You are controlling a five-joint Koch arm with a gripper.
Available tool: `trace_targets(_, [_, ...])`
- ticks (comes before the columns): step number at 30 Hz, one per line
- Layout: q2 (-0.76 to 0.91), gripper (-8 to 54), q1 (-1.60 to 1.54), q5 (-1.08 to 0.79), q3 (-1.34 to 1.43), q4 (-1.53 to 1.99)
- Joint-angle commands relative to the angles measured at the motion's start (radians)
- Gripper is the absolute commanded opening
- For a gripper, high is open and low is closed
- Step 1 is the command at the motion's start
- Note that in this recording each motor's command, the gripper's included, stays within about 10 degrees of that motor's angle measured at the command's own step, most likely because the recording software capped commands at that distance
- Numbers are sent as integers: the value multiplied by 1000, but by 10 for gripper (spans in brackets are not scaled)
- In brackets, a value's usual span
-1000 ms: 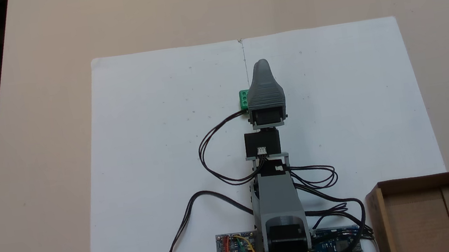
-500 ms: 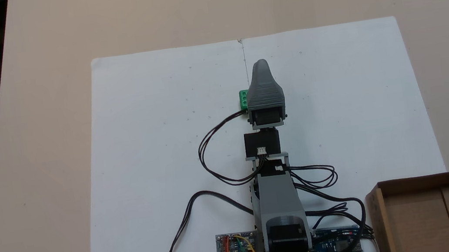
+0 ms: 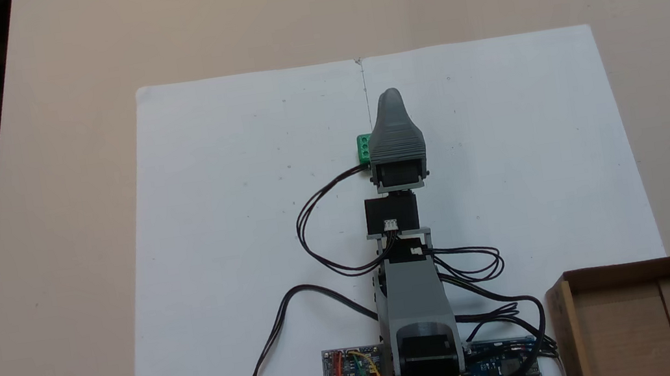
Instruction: Grasp a green dice and put it in the bin.
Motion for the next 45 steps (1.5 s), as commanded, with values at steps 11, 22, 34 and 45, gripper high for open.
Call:
trace_targets(11, [107, 440, 6, -18, -385, 745])
trace_targets(22, [91, 438, -49, -17, -942, 1488])
trace_targets(34, [-222, 431, -46, 18, -1465, 2201])
trace_targets(45, [-267, 451, -46, 97, -1534, 2790])
